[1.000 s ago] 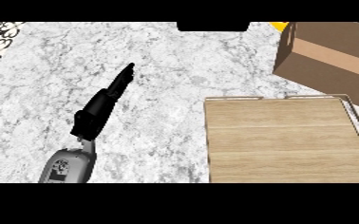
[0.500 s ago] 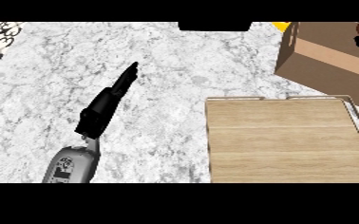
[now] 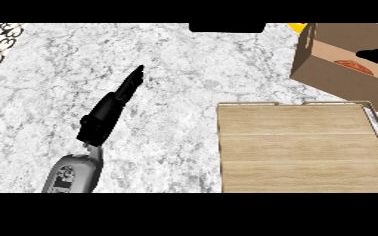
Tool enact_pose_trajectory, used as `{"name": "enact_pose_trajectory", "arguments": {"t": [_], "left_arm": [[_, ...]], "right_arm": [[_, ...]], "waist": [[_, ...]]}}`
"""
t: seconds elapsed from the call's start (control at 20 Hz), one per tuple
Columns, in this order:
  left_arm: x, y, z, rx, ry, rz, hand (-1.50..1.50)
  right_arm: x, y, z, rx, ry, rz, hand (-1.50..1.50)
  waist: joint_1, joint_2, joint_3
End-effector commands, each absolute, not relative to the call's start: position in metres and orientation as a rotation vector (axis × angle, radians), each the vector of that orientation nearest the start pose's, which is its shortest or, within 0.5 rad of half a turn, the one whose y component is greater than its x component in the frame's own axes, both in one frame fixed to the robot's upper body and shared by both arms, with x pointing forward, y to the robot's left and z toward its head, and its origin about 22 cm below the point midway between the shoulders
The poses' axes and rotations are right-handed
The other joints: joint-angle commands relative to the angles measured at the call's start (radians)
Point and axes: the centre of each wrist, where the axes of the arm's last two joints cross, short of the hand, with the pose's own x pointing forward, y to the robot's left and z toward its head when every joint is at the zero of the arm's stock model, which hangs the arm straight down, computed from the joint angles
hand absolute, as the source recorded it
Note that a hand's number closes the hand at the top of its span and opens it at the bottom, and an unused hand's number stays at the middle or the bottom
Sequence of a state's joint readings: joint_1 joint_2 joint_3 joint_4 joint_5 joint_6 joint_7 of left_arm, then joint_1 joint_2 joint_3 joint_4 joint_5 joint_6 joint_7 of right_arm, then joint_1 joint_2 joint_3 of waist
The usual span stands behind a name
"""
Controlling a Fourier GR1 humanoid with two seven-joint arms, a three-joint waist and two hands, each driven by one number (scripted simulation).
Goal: Pick the sweet potato from the tray and place it in the cardboard box
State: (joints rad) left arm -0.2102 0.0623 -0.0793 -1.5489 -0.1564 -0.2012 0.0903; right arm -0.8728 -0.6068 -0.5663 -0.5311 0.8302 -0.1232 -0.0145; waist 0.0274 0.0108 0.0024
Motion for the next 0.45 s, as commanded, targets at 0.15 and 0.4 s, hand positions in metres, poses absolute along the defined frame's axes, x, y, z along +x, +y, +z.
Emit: {"name": "enact_pose_trajectory", "arguments": {"t": [0.15,0.4], "left_arm": [[0.286,0.199,0.052,-0.049,-1.619,-0.462,0.00],[0.283,0.207,0.040,-0.038,-1.617,-0.450,0.00]], "right_arm": [[0.384,-0.458,0.145,-1.043,-1.548,-0.134,-1.50],[0.357,-0.500,0.166,-0.902,-1.661,-0.339,-1.50]], "waist": [[0.000,0.000,0.002],[-0.023,-0.007,-0.001]]}}
